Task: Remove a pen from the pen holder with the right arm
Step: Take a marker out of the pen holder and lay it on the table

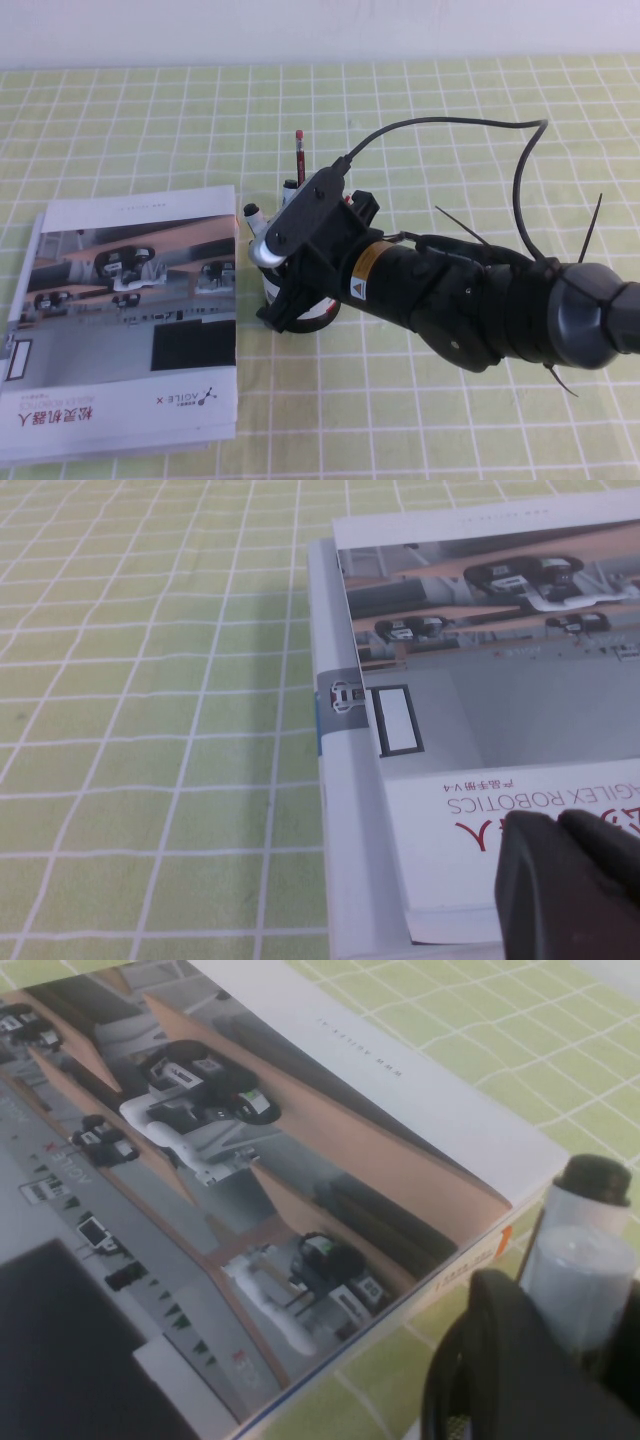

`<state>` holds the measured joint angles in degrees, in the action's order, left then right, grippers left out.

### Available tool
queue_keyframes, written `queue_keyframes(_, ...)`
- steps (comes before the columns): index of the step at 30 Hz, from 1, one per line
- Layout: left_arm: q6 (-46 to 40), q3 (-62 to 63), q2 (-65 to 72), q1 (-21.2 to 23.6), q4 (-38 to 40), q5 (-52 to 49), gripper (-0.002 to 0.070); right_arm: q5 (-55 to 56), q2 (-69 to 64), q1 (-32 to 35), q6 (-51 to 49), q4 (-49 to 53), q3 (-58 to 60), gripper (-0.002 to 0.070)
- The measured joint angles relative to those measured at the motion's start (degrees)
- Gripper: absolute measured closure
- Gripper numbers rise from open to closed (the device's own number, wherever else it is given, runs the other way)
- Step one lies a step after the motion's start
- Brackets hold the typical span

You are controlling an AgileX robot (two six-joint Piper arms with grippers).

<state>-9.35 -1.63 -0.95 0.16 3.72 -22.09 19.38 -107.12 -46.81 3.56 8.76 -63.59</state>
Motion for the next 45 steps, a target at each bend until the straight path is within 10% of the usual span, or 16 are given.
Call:
queue_keyframes(33, 0.0, 0.0, 0.0, 0.0, 0.0, 0.0, 0.068, -9.92, 21.18, 0.29, 5.93, -8.19, 0.0, 0.0574)
queue_keyframes(45, 0.0, 0.0, 0.0, 0.0, 0.0, 0.0, 0.068, -29.59, 29.11, 14.01, 6.78, -23.77, -0.12, 0.0575)
